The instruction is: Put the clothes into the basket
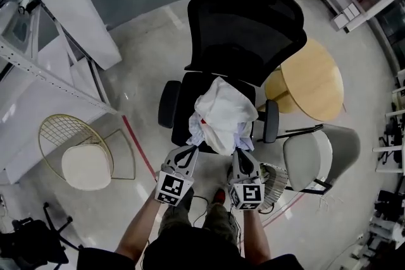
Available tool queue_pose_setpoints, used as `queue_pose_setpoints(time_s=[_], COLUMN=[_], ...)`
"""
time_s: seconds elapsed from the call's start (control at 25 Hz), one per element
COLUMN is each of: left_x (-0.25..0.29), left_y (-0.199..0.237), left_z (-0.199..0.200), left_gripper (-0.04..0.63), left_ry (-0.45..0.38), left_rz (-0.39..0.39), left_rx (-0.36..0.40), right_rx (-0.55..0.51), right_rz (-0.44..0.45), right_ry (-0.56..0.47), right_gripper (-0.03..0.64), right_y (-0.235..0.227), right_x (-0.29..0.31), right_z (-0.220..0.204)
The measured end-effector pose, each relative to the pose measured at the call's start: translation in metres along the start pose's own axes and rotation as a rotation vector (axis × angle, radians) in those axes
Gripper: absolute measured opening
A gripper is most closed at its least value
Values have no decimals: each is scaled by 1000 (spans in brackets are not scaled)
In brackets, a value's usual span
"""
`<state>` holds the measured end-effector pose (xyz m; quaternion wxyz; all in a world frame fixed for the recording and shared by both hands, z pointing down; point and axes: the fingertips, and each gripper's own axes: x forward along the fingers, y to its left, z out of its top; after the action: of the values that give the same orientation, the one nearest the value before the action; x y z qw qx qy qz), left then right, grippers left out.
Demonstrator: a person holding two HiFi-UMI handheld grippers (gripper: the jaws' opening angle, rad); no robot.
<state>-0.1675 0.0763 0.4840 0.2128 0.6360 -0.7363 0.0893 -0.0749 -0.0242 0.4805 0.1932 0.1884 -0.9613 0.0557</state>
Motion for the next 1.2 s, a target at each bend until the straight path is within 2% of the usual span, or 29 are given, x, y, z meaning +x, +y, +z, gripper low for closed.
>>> queue_pose_setpoints(time_s=[0.16, 0.28, 0.64, 0.84, 1.08, 1.16, 1.2], left_x=[16, 28, 76, 99, 106, 106, 106], left_y=[7, 15, 11, 14, 15, 16, 17], left_z=[-27, -50, -114, -143, -165, -169, -171], left_gripper=[8, 8, 6, 6, 8, 8, 6], left_ry=[44, 75, 147, 149, 194, 201, 204], left_rz=[-5, 23, 125, 167, 183, 190, 195], left_rx=[-41, -61, -139, -194, -194, -210, -219], right_rx=[4, -14, -94, -151, -197, -211, -211], right_rz=[0, 17, 140, 199, 238, 254, 266], right_ry=[51, 93, 149, 180, 237, 251, 258], right_gripper=[29, 29, 29, 29, 31, 64, 132], right_y=[-10, -19, -44, -45, -44, -42, -41], right_x=[26, 46, 102, 129, 138, 141, 142], right_z=[-36, -65, -141, -179, -211, -219, -222])
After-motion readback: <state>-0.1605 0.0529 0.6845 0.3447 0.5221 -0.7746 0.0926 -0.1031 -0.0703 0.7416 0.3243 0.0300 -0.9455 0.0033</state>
